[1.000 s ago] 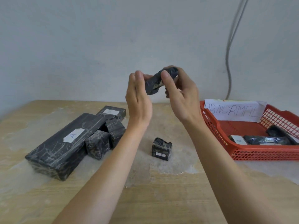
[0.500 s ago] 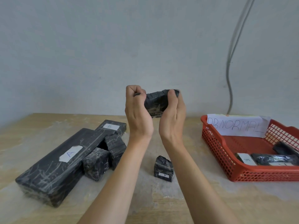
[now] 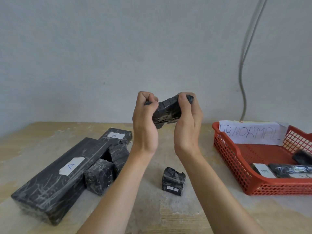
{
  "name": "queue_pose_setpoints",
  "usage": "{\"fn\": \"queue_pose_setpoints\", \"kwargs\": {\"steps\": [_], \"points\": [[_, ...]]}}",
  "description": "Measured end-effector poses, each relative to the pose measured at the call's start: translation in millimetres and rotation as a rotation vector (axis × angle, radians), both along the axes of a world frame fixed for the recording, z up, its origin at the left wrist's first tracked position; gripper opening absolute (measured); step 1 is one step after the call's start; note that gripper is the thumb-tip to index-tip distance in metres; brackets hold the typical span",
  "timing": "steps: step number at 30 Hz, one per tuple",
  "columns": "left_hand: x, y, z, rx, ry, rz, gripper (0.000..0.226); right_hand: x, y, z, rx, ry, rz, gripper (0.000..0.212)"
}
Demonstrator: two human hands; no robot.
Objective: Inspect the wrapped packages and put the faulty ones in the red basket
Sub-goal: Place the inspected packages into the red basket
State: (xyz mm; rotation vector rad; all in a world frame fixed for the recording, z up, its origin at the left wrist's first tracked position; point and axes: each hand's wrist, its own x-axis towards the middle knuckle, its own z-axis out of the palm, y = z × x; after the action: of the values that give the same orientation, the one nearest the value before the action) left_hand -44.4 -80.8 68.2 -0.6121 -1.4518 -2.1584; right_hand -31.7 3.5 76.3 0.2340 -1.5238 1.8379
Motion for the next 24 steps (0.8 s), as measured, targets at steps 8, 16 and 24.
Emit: {"fn": "queue_pose_setpoints", "kwargs": {"steps": [8, 16, 24], "points": [[-0.9, -3.2, -1.8, 0.016, 0.007, -0.052, 0.016, 0.1, 0.3, -3.8, 0.020, -0.004, 0.089, 0.023], [-4.5, -10.3, -4.1, -0.076, 0.049, -0.131, 0.016, -5.8, 9.7, -5.9, 0.023, -0.032, 0.046, 0.030], [-12.4, -21.4, -1.5, -0.317, 0.119, 0.138, 0.009, -8.3, 25.9, 2.7, 0.042, -0.004, 0.079, 0.043]]}}
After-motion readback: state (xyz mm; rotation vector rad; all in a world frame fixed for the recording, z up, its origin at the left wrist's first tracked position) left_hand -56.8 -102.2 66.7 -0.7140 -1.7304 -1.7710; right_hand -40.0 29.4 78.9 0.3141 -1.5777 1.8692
